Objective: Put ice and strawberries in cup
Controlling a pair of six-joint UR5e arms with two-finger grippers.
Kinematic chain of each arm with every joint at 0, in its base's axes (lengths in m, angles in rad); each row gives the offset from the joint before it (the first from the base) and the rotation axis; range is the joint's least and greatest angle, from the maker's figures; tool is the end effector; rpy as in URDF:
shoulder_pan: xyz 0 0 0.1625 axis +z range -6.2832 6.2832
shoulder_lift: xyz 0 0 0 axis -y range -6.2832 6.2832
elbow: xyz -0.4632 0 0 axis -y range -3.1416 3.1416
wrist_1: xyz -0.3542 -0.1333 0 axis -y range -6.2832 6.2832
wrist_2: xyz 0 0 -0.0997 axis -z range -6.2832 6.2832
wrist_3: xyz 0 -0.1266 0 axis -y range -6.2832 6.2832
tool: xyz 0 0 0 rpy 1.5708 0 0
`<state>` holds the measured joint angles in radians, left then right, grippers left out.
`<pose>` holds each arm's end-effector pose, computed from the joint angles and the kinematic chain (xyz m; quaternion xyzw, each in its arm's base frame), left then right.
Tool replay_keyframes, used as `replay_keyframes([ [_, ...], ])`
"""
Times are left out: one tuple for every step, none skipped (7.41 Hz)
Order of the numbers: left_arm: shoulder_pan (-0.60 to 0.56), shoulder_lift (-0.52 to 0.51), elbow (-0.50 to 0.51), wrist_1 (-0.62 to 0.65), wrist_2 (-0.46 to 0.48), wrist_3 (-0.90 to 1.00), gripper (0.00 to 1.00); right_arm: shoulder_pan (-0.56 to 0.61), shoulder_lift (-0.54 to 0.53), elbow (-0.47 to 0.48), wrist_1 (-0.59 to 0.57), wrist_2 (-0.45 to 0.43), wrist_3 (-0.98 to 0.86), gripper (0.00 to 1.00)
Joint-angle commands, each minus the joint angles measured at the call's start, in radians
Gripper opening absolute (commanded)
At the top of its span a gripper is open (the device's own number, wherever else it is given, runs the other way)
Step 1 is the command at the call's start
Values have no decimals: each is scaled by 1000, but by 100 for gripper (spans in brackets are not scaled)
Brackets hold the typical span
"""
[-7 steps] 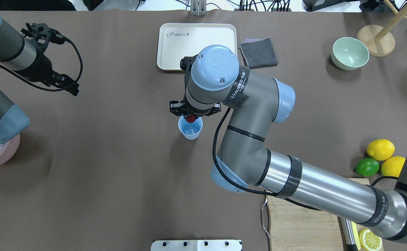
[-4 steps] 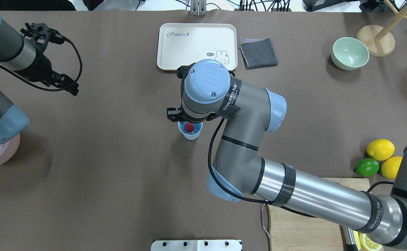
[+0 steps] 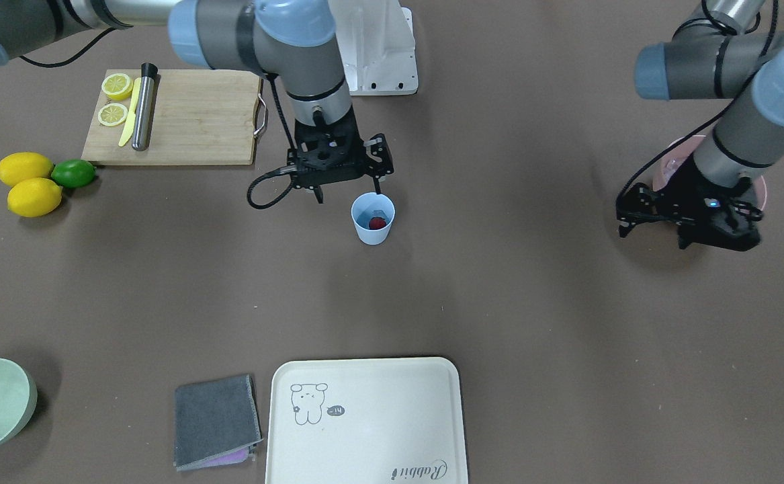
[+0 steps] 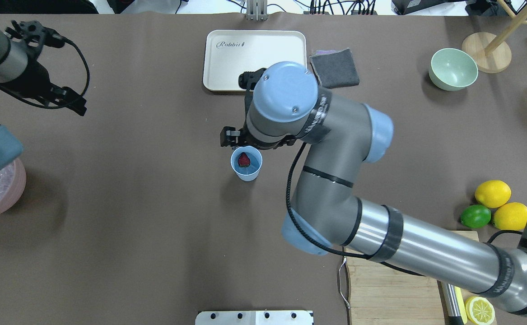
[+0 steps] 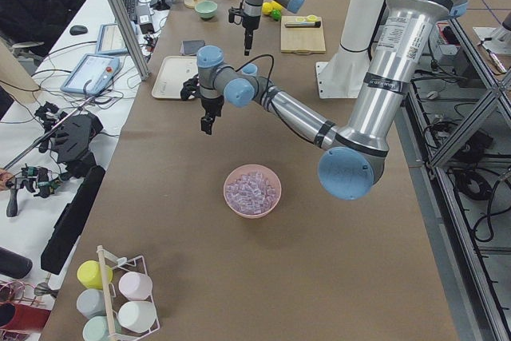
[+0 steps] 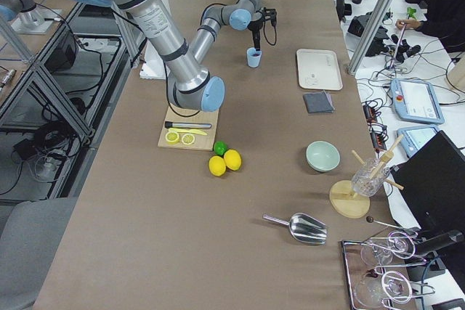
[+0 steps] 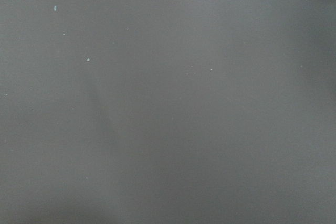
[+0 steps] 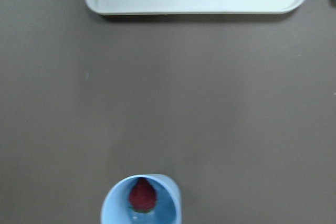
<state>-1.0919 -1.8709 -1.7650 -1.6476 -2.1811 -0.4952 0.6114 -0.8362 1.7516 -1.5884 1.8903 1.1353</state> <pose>0.2174 -0.5505 0.4703 0.1025 0.3805 0.0772 0.9158 -0.5052 -0.4683 0.2224 0.0900 -0.4427 0.0094 0.8921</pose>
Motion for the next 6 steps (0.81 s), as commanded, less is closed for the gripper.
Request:
replay_keyframes([
  [-144, 7, 7, 50, -40, 126, 97, 231, -262, 188, -48, 198, -249, 100],
  [-242, 18, 15, 140, -40, 329, 97, 367, -358, 196, -48, 304, -399, 100],
  [-326, 13, 21, 235, -40, 474, 97, 472, -448, 198, -47, 364, -546, 100],
  [-404, 10, 41, 305, -69, 580, 97, 570, -540, 201, -48, 387, -701, 100],
  [-452, 13, 91, 314, -94, 636, 97, 667, -628, 192, -50, 436, -835, 100],
  [-469, 22, 116, 319, -97, 686, 97, 764, -694, 174, -50, 441, -965, 100],
])
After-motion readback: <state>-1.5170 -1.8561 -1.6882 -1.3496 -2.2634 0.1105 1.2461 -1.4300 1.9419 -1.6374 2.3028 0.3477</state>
